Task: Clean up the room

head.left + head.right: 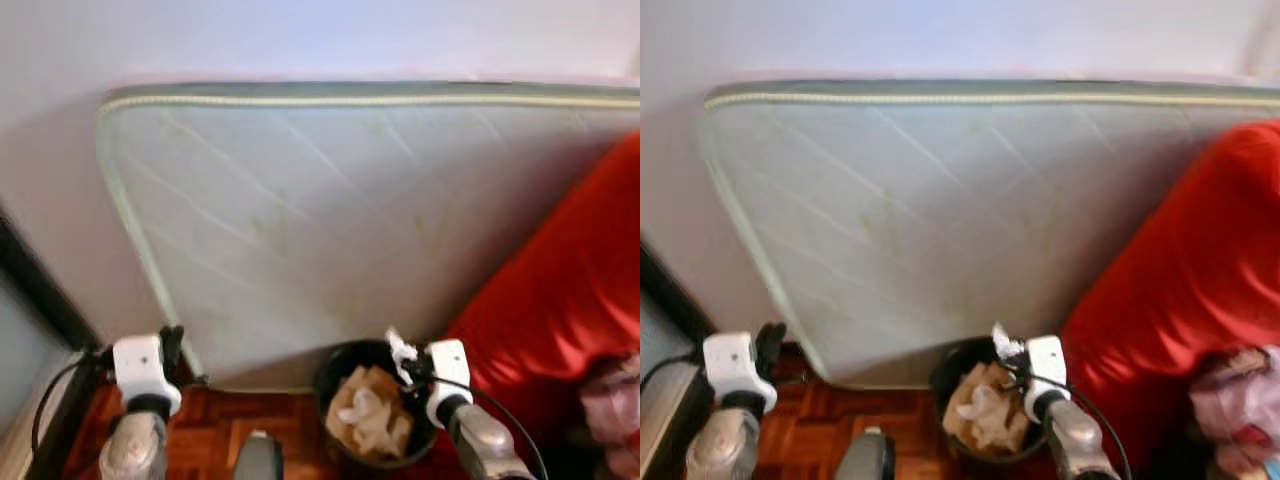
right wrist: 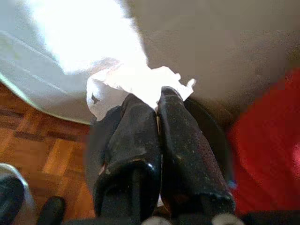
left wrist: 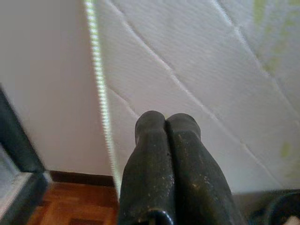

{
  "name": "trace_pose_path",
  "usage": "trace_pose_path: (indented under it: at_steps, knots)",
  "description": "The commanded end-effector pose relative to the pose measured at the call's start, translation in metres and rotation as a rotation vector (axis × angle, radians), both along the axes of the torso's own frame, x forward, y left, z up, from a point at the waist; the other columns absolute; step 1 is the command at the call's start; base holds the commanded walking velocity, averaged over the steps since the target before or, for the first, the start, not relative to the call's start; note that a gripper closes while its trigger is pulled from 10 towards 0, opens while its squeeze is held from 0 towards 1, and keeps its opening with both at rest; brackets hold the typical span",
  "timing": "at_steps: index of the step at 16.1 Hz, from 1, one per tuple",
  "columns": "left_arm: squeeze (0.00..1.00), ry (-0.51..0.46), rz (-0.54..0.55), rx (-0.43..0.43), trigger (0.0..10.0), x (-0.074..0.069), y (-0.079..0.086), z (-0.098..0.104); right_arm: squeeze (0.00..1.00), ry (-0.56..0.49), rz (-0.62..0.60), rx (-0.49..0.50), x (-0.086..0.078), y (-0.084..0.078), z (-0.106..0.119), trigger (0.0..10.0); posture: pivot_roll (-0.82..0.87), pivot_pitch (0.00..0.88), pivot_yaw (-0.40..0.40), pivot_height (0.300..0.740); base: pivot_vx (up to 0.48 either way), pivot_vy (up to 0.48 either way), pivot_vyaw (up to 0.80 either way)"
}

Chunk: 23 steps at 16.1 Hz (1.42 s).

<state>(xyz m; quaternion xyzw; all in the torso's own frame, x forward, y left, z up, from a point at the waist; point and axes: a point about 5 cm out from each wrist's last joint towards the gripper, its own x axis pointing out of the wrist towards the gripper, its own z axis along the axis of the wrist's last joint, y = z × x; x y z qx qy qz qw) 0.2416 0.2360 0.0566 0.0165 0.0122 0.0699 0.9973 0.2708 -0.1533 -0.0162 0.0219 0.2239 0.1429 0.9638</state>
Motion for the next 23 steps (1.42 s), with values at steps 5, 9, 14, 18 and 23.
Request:
trace_pose_path:
  at_steps: [5,9,14,18,23]
  knots:
    - [0.0,0.007,-0.012,-0.026,10.0,0.008,-0.001,-0.001,0.0,0.022,-0.029,-0.001,-0.006,-0.004,-0.005,10.0,0.15,0.0,0.011,0.641,0.0,0.0,0.0]
    - [0.0,-0.051,0.021,-0.041,10.0,0.016,0.004,0.01,0.0,0.015,-0.021,-0.008,-0.002,-0.006,-0.002,10.0,0.17,0.0,-0.031,0.641,0.0,0.0,0.0]
    - [0.0,-0.063,0.081,-0.083,10.0,0.013,-0.001,0.005,0.0,-0.015,0.02,-0.029,0.008,-0.011,0.008,10.0,0.14,0.0,-0.075,0.641,0.0,0.0,0.0]
    - [0.0,-0.063,0.068,-0.08,10.0,0.007,-0.005,0.006,0.0,-0.007,0.013,-0.033,0.006,-0.014,0.006,10.0,0.15,0.0,-0.074,0.641,0.0,0.0,0.0]
    - [0.0,-0.065,0.072,-0.064,10.0,0.005,0.0,0.012,0.0,0.005,0.051,-0.023,0.008,0.0,0.006,10.0,0.16,0.0,-0.067,0.641,0.0,0.0,0.0]
